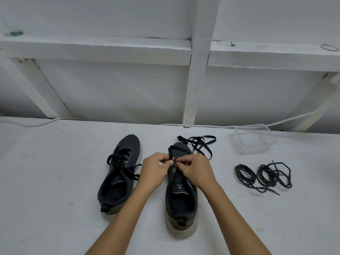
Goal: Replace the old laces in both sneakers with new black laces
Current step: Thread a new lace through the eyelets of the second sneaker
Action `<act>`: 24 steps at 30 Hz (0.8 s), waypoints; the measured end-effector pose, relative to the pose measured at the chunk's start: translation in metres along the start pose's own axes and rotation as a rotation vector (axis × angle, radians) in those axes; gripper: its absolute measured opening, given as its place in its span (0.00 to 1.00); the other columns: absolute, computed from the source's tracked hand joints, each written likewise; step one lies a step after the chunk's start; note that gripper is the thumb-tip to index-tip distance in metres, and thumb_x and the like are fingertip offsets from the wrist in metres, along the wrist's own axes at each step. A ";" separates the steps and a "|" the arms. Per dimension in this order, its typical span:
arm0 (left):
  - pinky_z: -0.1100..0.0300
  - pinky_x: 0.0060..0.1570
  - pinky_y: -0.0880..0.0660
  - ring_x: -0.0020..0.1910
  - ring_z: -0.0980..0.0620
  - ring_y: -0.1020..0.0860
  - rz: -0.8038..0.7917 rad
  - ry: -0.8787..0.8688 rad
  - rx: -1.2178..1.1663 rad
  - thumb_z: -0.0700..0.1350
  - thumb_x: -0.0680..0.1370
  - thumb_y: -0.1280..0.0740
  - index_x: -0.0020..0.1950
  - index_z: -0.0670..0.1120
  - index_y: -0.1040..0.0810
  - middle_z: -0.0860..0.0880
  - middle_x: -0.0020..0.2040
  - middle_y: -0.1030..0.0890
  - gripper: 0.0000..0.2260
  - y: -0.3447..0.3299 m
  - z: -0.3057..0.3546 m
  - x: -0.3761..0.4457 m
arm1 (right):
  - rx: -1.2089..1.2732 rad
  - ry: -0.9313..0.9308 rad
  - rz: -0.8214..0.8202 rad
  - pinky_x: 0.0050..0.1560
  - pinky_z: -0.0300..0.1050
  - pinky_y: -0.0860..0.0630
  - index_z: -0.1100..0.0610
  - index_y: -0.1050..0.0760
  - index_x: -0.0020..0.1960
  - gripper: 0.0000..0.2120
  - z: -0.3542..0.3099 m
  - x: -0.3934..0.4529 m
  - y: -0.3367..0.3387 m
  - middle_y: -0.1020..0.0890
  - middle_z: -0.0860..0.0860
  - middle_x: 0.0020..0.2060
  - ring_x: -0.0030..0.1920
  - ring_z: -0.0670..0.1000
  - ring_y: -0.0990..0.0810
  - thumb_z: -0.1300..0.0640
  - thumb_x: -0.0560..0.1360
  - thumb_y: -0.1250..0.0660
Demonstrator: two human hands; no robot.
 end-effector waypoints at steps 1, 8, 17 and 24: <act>0.75 0.42 0.31 0.44 0.63 0.21 0.006 -0.013 0.005 0.43 0.77 0.28 0.49 0.48 0.14 0.56 0.43 0.17 0.04 0.000 0.003 0.000 | -0.018 0.006 0.007 0.45 0.45 0.21 0.44 0.13 0.51 0.07 -0.001 0.000 -0.001 0.21 0.41 0.30 0.38 0.43 0.21 0.52 0.76 0.28; 0.79 0.42 0.33 0.39 0.68 0.24 -0.004 -0.026 0.061 0.38 0.76 0.31 0.46 0.49 0.16 0.59 0.39 0.19 0.07 0.000 0.014 -0.001 | -0.031 -0.029 0.000 0.44 0.45 0.20 0.42 0.14 0.52 0.08 0.000 0.000 -0.005 0.18 0.41 0.33 0.42 0.44 0.19 0.51 0.76 0.29; 0.73 0.45 0.26 0.44 0.64 0.20 -0.137 0.030 0.039 0.49 0.74 0.27 0.53 0.54 0.20 0.57 0.43 0.16 0.09 0.006 0.016 0.003 | -0.003 0.072 -0.125 0.38 0.36 0.32 0.51 0.23 0.46 0.05 0.001 0.005 -0.003 0.22 0.45 0.35 0.37 0.43 0.25 0.57 0.80 0.36; 0.63 0.47 0.21 0.44 0.61 0.19 -0.187 0.158 -0.021 0.49 0.69 0.26 0.62 0.52 0.26 0.57 0.45 0.17 0.22 0.005 0.019 -0.002 | 0.299 0.005 -0.093 0.38 0.34 0.30 0.54 0.25 0.45 0.10 0.007 0.001 0.006 0.21 0.46 0.35 0.34 0.41 0.26 0.57 0.84 0.41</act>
Point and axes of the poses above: each hand's wrist, its own x-axis towards the middle knuckle, its own y-axis out of the back of the hand, z = x × y, the point moved 4 cm from there along x, towards the middle knuckle
